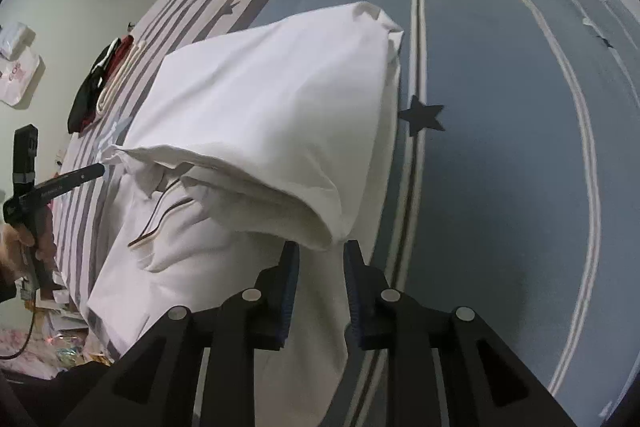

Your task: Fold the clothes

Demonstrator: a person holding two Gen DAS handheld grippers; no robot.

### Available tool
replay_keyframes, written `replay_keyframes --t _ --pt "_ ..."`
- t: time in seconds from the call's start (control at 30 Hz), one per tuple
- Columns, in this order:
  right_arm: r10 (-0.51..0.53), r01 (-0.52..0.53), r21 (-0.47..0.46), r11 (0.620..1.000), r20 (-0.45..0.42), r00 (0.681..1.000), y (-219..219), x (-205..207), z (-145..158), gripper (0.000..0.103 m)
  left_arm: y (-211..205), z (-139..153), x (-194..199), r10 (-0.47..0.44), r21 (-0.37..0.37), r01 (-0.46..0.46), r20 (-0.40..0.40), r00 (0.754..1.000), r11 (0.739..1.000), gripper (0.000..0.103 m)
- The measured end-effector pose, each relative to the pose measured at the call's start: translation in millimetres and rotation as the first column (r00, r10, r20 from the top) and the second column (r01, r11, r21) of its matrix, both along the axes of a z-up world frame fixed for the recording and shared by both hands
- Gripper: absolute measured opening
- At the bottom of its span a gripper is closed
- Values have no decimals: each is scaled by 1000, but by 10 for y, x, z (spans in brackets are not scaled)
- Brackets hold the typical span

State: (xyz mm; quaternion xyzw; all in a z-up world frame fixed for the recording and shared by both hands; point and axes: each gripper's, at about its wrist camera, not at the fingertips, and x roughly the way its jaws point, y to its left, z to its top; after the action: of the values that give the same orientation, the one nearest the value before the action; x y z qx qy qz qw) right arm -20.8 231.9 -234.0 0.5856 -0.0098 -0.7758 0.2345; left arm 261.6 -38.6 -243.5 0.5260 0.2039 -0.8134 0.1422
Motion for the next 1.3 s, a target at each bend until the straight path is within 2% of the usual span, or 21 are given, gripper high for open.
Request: replay_keyframes --t 0.13,0.2,0.37,0.5,0.57,0.63,0.73,0.8,0.93,1.03,1.13,1.27,1.3 --pt "-51 50 -9 999 -70 996 -23 -218 149 29 -57 193 -207 21 -17 -23 -77 997 1000 19" --pt "-77 75 -20 997 -86 993 -129 -384 122 33 -4 85 -309 8 -3 -8 -70 998 1000 19" --pt "-82 77 -71 994 -72 994 -514 -587 -66 33 149 -249 -557 -32 38 34 -38 999 999 19" --pt "-72 71 -36 997 -49 996 -642 -498 -349 33 271 -515 -756 -66 72 67 -14 998 995 19" --pt "-86 86 -5 996 -22 996 -619 -442 -526 33 233 -641 -685 -53 88 54 -17 998 995 18" --pt "-110 110 -20 994 -8 994 -539 -417 -561 32 196 -641 -643 -52 89 54 -21 998 995 18" --pt "-132 132 -27 991 -6 991 -462 -443 -453 33 153 -481 -676 -46 97 49 -35 998 994 19" --pt "-144 143 -31 989 -42 989 -440 -539 -321 33 98 -320 -737 -39 81 46 -82 996 996 20" --pt "-214 213 -29 977 -99 972 -392 -988 -167 34 -252 -140 -997 32 76 -20 -161 986 997 31" --pt "-262 260 -35 965 -114 958 -379 -1377 -140 35 -649 -186 -1244 107 72 -96 -170 980 993 33" --pt "-300 300 -16 954 -106 948 -419 -1722 -179 35 -909 -319 -1488 165 95 -152 -146 975 984 34" --pt "-308 307 -38 951 -33 951 -461 -2017 -305 35 -1159 -532 -1696 199 195 -176 -105 974 965 35" --pt "-312 311 -43 949 -12 950 -462 -2077 -340 29 -1175 -593 -1743 193 226 -168 -95 977 960 35"
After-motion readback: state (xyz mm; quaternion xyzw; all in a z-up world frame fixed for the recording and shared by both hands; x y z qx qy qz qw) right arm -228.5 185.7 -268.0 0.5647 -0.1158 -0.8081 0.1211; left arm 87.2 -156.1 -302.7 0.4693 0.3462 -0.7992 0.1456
